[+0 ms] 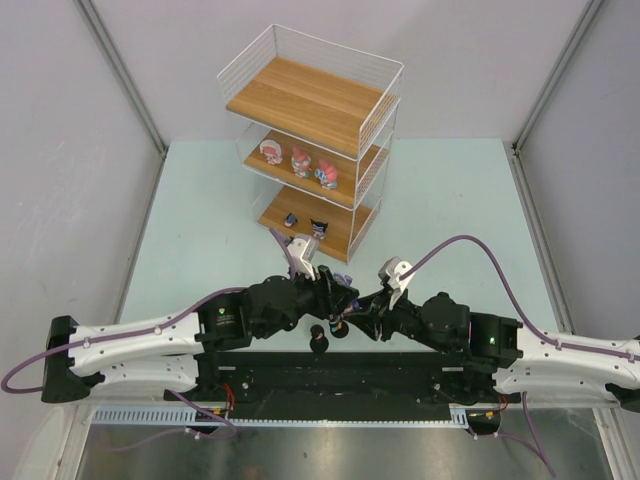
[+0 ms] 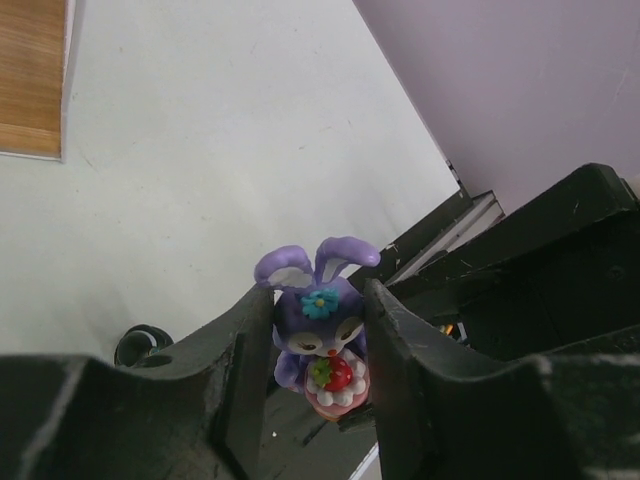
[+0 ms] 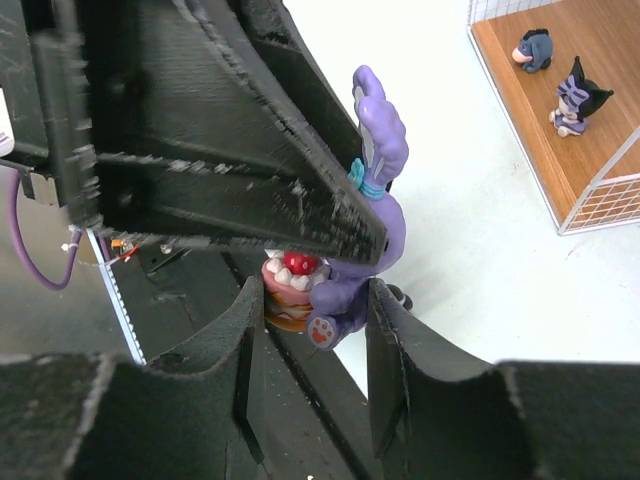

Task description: Place and organize the plastic toys onto the shelf

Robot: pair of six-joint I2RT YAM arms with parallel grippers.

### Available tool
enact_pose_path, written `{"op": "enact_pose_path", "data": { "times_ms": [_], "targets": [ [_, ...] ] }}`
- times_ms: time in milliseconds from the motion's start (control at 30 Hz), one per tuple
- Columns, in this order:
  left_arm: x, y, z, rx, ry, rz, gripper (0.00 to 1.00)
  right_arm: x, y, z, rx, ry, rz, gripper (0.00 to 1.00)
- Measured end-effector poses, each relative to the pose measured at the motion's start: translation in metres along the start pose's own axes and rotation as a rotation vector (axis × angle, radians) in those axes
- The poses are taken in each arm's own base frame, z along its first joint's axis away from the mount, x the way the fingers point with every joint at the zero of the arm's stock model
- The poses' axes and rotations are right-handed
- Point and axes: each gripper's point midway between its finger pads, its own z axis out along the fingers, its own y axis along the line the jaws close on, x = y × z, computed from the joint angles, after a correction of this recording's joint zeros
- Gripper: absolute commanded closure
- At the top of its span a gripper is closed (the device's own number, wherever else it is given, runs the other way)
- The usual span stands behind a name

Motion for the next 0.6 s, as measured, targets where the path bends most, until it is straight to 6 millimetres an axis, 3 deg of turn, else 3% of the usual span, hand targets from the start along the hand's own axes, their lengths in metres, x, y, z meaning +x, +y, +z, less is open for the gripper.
{"op": "enact_pose_path", "data": {
  "times_ms": [100,233,600],
  "targets": [
    [-0.001,-0.003,0.000,0.012,-0.002,-0.008,0.26,0.000,0.000,0.000,0.001,0.002,-0.001,1.00],
    [-0.007,-0.010,-0.002,0.041,-0.020,-0.034,0.14,0.001,-0.002,0.000,0.007,0.003,-0.004,1.00],
    [0.000,-0.012,0.001,0.048,0.005,-0.030,0.11,-0.003,-0.002,-0.003,0.005,-0.009,-0.008,1.00]
  ]
}}
